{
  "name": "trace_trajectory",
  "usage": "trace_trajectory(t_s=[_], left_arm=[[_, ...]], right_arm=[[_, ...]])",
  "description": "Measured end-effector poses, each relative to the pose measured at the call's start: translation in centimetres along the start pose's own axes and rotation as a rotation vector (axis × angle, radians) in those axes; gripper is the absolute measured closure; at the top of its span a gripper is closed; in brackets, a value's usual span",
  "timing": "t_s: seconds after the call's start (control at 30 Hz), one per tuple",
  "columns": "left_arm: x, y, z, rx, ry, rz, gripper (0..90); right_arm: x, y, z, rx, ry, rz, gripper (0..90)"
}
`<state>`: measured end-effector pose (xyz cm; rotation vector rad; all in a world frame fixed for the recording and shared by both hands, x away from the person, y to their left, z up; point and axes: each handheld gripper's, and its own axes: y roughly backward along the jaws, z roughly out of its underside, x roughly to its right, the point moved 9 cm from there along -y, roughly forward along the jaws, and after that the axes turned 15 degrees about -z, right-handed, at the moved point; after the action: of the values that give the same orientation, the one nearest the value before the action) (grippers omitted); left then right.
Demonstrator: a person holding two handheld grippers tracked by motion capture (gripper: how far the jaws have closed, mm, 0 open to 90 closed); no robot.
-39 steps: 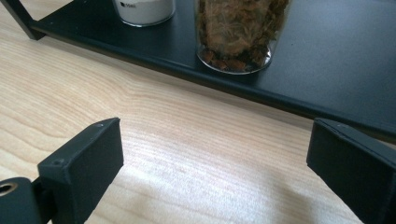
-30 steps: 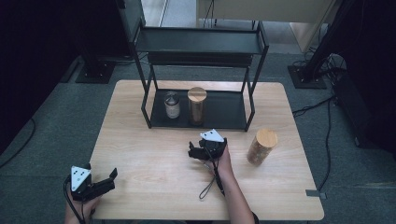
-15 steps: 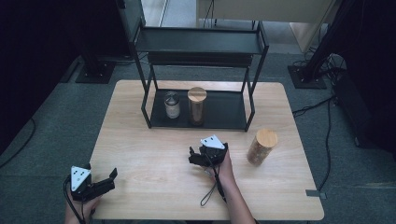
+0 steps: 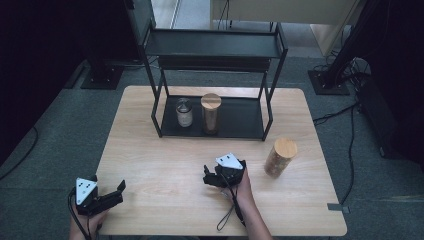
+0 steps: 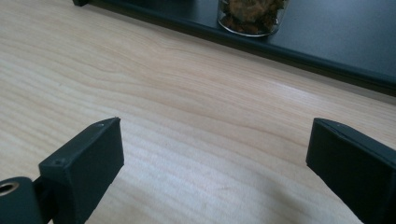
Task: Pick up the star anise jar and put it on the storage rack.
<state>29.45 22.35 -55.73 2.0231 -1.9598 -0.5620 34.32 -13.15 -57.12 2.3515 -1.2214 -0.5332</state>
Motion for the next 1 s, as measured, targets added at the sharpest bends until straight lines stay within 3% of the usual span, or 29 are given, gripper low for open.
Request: trace_trajectory(t_s=[1.0], left_arm=[[0.0,0.0,0.0,0.003,-0.001,-0.001,0.2]], right_arm=[[-1.6,3.1,2.0,0.023,0.067,-0.006,3.1]])
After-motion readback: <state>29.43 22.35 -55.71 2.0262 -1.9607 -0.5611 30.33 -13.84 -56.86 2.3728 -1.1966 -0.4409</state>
